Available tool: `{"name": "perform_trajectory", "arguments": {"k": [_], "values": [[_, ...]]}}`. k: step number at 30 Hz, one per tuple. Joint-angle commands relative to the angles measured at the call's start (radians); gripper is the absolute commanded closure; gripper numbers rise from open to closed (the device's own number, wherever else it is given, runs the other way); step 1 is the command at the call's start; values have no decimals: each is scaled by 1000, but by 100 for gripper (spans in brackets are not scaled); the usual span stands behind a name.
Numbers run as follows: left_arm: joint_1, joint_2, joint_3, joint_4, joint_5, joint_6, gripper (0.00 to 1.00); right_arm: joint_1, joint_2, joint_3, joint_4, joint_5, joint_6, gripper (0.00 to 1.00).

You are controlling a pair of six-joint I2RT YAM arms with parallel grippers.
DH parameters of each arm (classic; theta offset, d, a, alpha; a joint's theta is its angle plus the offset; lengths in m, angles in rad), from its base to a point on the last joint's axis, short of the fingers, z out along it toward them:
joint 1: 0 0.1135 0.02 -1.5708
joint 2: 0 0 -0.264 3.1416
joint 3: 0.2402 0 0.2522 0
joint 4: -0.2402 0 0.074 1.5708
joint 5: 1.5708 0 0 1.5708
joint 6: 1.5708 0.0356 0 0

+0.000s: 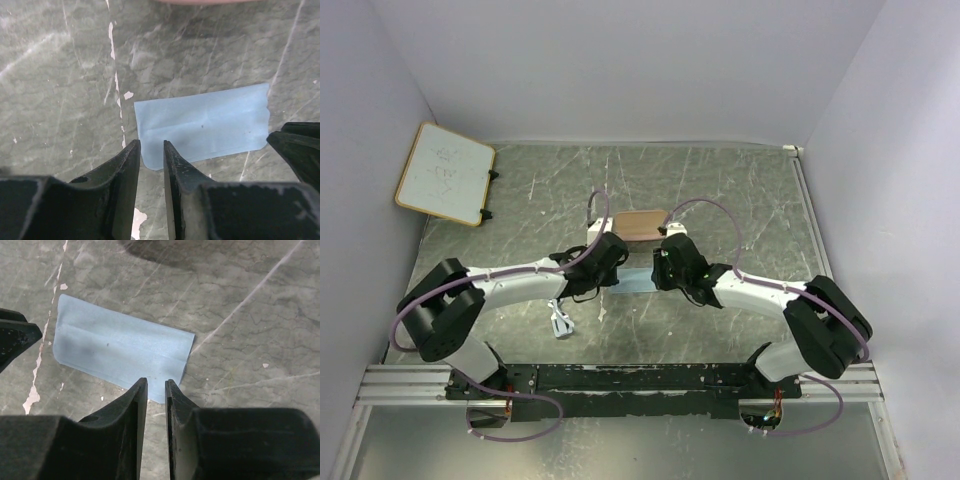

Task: Organize the sunglasses
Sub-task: Adjust the glasses cleaning cloth at the center of the board.

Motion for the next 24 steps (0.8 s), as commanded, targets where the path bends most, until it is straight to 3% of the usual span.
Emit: {"name": "perform_trajectory", "arguments": {"k": [1,24], "values": [[4,36,24,-45,18,-87,64,3,-28,5,-19,55,-12,78],[5,126,50,-67,3,-123,63,4,-67,-31,5,66,-22,78]]}}
